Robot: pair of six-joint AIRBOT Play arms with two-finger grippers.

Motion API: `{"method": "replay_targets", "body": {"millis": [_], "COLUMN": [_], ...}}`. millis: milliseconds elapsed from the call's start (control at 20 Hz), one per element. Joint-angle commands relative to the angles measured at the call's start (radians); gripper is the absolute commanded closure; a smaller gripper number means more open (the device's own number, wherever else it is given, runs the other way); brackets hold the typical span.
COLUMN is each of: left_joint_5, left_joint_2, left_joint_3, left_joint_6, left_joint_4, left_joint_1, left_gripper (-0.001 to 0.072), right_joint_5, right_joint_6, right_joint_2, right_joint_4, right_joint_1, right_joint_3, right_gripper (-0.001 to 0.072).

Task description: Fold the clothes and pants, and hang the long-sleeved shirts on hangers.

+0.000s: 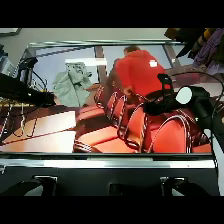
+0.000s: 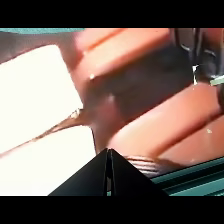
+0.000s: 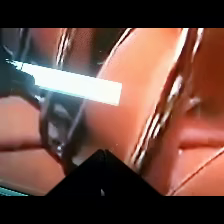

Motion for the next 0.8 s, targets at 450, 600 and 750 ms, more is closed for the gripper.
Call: {"method": "replay_targets", "body": {"millis": [450, 600, 750], "left_joint_5": [-0.003, -0.003, -0.013], "left_joint_2": [0.0, 0.0, 0.0], "left_joint_3": [0.0, 0.0, 0.0], "left_joint_6": [0.0, 0.0, 0.0], "left_joint_4": [0.0, 0.0, 0.0], "left_joint_1": [-0.001, -0.001, -0.001], "left_gripper": [0.0689, 0.0689, 0.0689], "right_joint_5": [0.0, 0.0, 0.0], "right_joint_6": [0.0, 0.0, 0.0], "right_joint_2": [0.001, 0.001, 0.001], "right_joint_4": [0.0, 0.0, 0.0], "right_joint_1": [0.001, 0.001, 0.001], "right_joint_3": [0.001, 0.001, 0.001], "right_gripper": [0.0674, 0.0674, 0.0674]}}
